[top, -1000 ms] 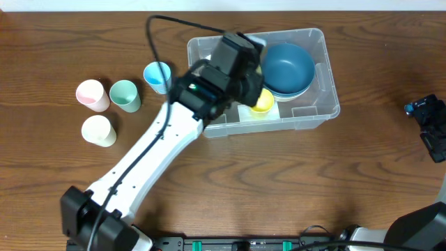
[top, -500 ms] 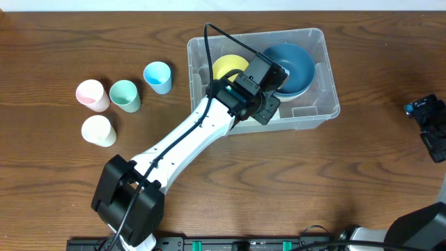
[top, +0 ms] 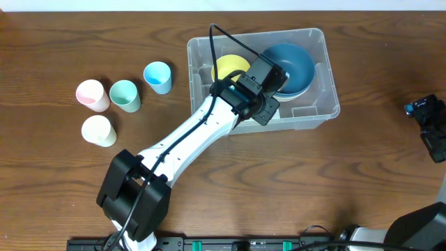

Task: Pack container
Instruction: 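Lower the yellow cup into the bin onto the first yellow cup, then move the left gripper back to the mint green cup and grip it, then carry the mint green cup into the bin onto the yellow cups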

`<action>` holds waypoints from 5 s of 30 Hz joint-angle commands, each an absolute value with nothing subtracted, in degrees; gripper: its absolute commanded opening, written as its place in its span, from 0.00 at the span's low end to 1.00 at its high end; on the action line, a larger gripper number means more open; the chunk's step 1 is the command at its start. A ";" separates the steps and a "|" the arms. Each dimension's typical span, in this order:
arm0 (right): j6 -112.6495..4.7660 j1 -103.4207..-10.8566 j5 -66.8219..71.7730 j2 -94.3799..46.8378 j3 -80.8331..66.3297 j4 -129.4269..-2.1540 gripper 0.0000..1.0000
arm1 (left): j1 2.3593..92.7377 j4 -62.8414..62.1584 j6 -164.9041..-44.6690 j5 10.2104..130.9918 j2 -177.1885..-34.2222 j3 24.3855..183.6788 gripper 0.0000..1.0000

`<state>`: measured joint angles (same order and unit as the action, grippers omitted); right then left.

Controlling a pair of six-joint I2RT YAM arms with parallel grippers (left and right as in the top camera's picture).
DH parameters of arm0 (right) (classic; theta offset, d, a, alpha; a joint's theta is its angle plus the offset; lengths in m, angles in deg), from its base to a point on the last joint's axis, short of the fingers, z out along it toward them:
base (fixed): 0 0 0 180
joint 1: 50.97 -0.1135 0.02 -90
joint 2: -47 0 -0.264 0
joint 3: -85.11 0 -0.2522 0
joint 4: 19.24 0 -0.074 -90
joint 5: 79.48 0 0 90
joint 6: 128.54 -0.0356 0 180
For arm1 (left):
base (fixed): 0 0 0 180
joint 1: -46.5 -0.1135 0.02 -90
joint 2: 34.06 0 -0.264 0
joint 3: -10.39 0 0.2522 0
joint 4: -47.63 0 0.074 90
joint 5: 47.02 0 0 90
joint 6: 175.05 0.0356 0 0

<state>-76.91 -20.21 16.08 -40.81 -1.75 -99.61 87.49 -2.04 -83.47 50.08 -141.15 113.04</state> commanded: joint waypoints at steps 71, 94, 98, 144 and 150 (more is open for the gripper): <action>-77.48 -20.23 16.26 -40.66 -1.73 -99.64 0.99 | 42.90 -20.85 -84.62 40.09 -150.57 117.85 0.28; -77.50 -19.86 16.26 -40.66 -1.75 -99.66 0.99 | 44.70 -24.90 -85.80 41.20 -147.59 119.97 0.06; -77.50 -19.86 16.26 -40.66 -1.75 -99.66 0.99 | 46.16 -26.01 -86.22 41.25 -142.59 120.99 0.06; -77.50 -19.86 16.26 -40.66 -1.75 -99.64 0.99 | 85.74 -8.44 -83.12 53.44 -137.54 120.88 0.06; -77.50 -19.86 16.28 -40.66 -1.75 -99.64 0.99 | 85.74 -8.46 -82.22 52.39 -137.69 120.88 0.06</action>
